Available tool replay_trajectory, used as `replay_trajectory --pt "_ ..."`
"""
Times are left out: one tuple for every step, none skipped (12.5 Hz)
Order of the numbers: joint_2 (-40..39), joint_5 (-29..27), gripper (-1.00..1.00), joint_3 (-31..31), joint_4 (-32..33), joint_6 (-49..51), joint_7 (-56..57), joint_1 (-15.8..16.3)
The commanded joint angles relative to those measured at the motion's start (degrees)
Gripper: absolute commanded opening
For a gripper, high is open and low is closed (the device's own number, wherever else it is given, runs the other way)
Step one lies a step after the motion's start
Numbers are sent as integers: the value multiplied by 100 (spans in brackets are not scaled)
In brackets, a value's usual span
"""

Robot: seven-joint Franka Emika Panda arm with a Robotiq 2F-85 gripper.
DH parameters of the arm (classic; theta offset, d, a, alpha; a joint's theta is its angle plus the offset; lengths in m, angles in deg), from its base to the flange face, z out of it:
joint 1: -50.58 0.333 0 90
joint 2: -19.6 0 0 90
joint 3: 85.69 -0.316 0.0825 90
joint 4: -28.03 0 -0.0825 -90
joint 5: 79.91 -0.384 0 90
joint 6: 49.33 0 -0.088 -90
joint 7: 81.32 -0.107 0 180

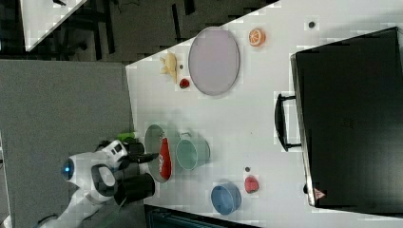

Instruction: Pick Ketchup from the table and place it in strainer.

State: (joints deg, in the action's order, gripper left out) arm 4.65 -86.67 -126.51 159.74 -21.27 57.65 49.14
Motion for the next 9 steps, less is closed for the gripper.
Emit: replay_trajectory --pt "839 -114 100 279 -573 374 -249 -586" --pt "1030 -127 100 434 -689 769 -249 -742" --pt "1210 -197 100 643 -824 1241 -249 -894" --pt "1366 -302 100 895 -999 1707 -249 -1038" --pt "1498 -338 100 1188 -1204 2241 -241 -1173" --pt "1615 -337 100 1502 -1452 2781 -224 -1285" --pt "1707 -334 100 1838 -1728 3255 -224 -1370" --pt "1779 -314 100 2173 -2000 3704 -223 -1431" --pt "1827 -267 100 2487 -2269 4128 -223 -1460"
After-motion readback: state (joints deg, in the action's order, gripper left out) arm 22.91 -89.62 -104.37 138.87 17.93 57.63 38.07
